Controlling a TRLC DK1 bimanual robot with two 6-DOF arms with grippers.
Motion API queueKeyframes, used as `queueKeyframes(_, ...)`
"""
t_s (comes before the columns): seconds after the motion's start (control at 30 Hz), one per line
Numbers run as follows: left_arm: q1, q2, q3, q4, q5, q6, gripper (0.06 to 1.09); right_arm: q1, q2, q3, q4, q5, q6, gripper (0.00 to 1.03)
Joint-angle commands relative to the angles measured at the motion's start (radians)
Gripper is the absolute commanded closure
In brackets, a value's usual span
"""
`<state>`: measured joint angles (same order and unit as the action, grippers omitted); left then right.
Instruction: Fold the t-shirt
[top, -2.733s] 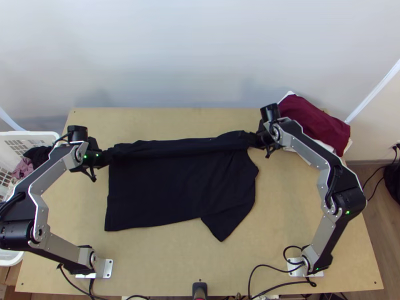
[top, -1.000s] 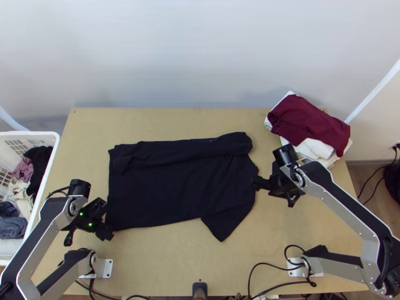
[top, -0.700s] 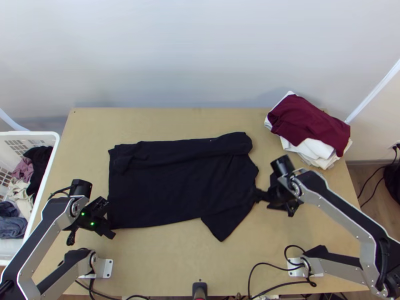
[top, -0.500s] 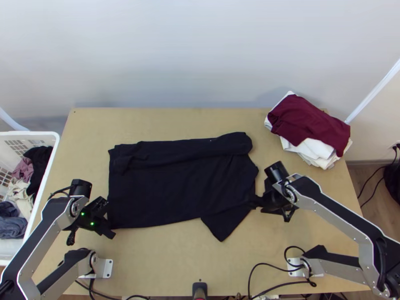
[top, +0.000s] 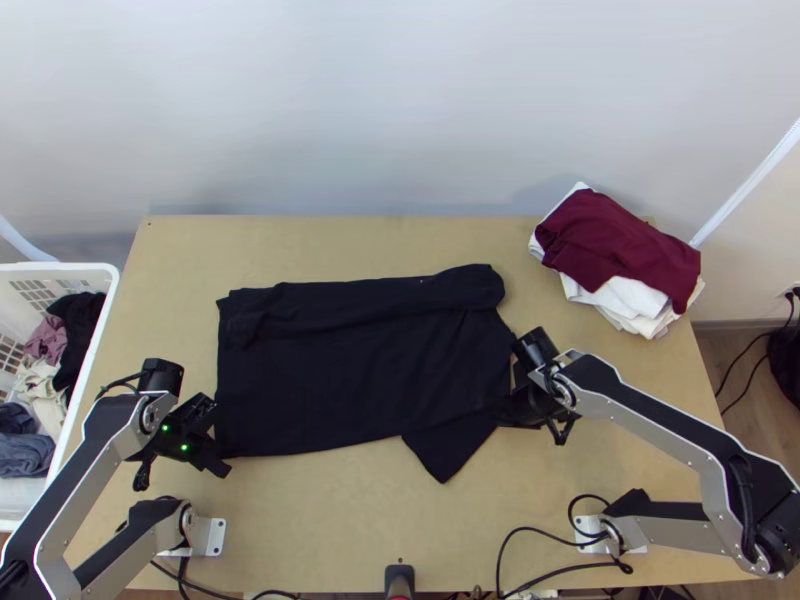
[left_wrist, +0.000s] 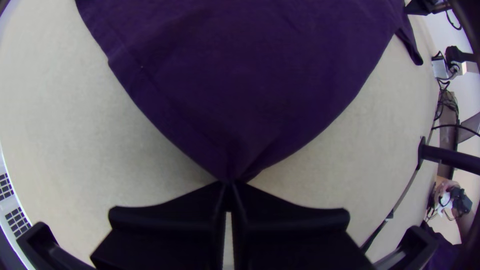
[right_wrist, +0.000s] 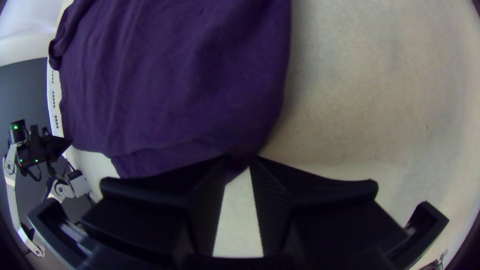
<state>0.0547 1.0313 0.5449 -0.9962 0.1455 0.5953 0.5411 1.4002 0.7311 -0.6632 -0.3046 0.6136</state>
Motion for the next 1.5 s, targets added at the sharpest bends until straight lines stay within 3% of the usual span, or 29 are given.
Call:
queueKeyframes(0.0,0.013,-0.008,-0.011,-0.005,0.005,0.004,1.05,0.0,0.003,-0.032,0.017,-0.004,0.002,1.0)
queueKeyframes(0.47,0.152,-0.022,0.01,-0.025,0.005,0.13,1.05,-0.119,-0.115,-0.082,-0.042,0.005,-0.112,1.0)
queueKeyframes(0.77,0.16,-0.01,0.018,-0.012,0.006,0.129,1.05,-0.115,-0.098,-0.059,-0.105,0.171,-0.181,1.0)
queueKeyframes(1.07,0.083,-0.014,0.196,-0.009,0.098,-0.075,1.05,-0.052,-0.164,0.083,-0.13,0.147,-0.133,1.0)
queueKeyframes(1.23,0.059,0.05,0.276,0.077,0.101,-0.184,1.05,-0.052,-0.142,0.18,-0.128,0.142,-0.132,1.0)
queueKeyframes(1.47,0.057,0.184,0.354,0.169,0.101,-0.256,1.05,-0.075,-0.04,0.323,-0.115,0.144,-0.15,1.0)
